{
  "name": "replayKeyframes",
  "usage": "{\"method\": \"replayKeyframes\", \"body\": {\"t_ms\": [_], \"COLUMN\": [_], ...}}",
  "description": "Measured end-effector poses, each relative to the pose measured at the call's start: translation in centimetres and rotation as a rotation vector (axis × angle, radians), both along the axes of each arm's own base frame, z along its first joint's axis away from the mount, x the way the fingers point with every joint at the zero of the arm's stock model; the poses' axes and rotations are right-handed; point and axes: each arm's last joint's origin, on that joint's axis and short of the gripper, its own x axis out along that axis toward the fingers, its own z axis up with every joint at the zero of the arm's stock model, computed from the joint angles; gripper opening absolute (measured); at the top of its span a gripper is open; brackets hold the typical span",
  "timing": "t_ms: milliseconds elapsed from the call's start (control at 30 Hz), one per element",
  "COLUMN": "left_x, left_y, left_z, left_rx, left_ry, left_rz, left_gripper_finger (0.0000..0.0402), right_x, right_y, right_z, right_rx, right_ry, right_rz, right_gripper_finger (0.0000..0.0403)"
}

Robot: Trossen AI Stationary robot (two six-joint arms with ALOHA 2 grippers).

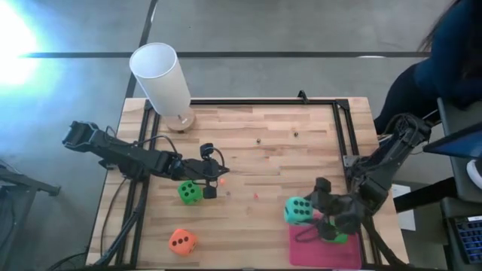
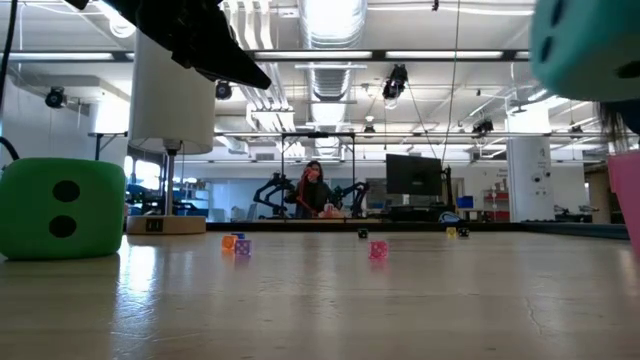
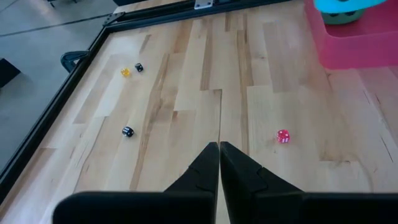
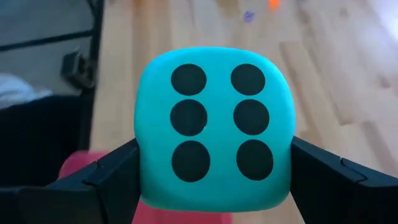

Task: Pick & Place Dice
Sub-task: Put the large blue die into the bin

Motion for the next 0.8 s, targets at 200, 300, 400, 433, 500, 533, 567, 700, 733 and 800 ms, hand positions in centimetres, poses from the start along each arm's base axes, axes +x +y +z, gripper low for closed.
{"method": "replayKeyframes", "body": {"t_ms": [200, 300, 400, 433, 500, 533, 567, 700, 733, 800], "left_x": [0.0, 0.0, 0.0, 0.0, 0.0, 0.0, 0.0, 0.0, 0.0, 0.0], "left_y": [0.0, 0.0, 0.0, 0.0, 0.0, 0.0, 0.0, 0.0, 0.0, 0.0], "left_z": [0.0, 0.0, 0.0, 0.0, 0.0, 0.0, 0.0, 0.0, 0.0, 0.0], "left_rx": [0.0, 0.0, 0.0, 0.0, 0.0, 0.0, 0.0, 0.0, 0.0, 0.0], "left_ry": [0.0, 0.0, 0.0, 0.0, 0.0, 0.0, 0.0, 0.0, 0.0, 0.0], "left_rz": [0.0, 0.0, 0.0, 0.0, 0.0, 0.0, 0.0, 0.0, 0.0, 0.0], "left_gripper_finger": [0.0019, 0.0019, 0.0019, 0.0019, 0.0019, 0.0019, 0.0019, 0.0019, 0.0019, 0.0019], "right_x": [-2.0, -2.4, -2.8, -2.9, -3.2, -3.4, -3.5, -4.0, -4.0, -4.1], "right_y": [1.5, 2.0, 2.5, 2.7, 3.1, 3.2, 3.4, 3.7, 3.7, 3.6], "right_z": [-0.1, -0.2, -0.6, -0.6, -0.8, -0.9, -1.0, -1.1, -1.2, -1.5], "right_rx": [0.046, 0.074, 0.09, 0.096, 0.102, 0.107, 0.112, 0.147, 0.144, 0.129], "right_ry": [0.024, 0.025, 0.041, 0.047, 0.055, 0.058, 0.066, 0.094, 0.094, 0.084], "right_rz": [0.048, 0.034, 0.027, 0.029, 0.033, 0.033, 0.036, 0.037, 0.037, 0.028], "right_gripper_finger": [0.032, 0.0318, 0.032, 0.0321, 0.0322, 0.0322, 0.0321, 0.0319, 0.032, 0.0322]}}
